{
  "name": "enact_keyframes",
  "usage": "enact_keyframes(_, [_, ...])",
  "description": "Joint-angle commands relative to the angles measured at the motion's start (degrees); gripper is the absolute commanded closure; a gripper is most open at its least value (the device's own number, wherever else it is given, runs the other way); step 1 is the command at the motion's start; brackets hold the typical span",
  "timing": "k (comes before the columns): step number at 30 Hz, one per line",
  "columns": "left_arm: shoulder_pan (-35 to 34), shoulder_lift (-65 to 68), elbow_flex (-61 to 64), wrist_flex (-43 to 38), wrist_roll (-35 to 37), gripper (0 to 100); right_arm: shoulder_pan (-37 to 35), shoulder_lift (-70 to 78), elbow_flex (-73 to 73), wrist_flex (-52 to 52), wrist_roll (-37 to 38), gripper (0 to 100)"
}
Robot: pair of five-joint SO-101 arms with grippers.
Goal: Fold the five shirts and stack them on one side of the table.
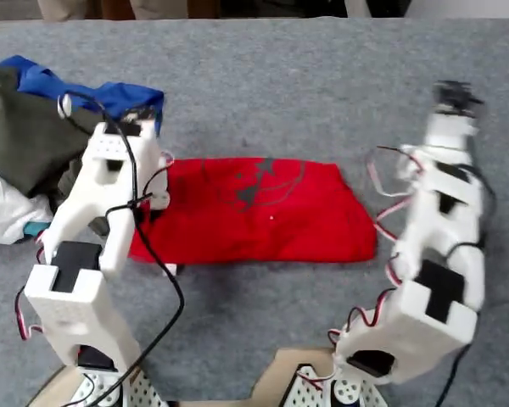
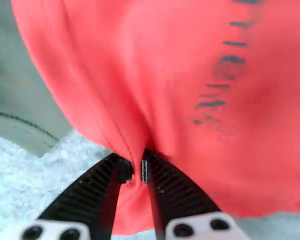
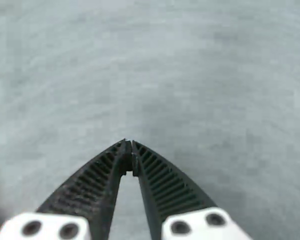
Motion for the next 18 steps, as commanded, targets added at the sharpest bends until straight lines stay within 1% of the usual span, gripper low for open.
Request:
enact_keyframes(1, [4.7,-0.6,-7.6,3.7,-0.4,98,5.9,-3.5,-1.5,-4.8,-6.2,99.1])
enact_keyframes(4, [10.1,-0.8,-10.7,3.9,-0.4,98,8.2,-0.8,-2.9,-7.1,-8.0,99.1])
enact_keyframes(11, [23.6,-0.6,-18.8,3.9,0.0,98,13.1,6.7,-10.7,-7.1,-10.3,99.3])
enact_keyframes(18, [33.4,-0.4,-30.7,3.4,0.1,98,13.2,8.7,-12.5,-7.0,-11.0,99.3])
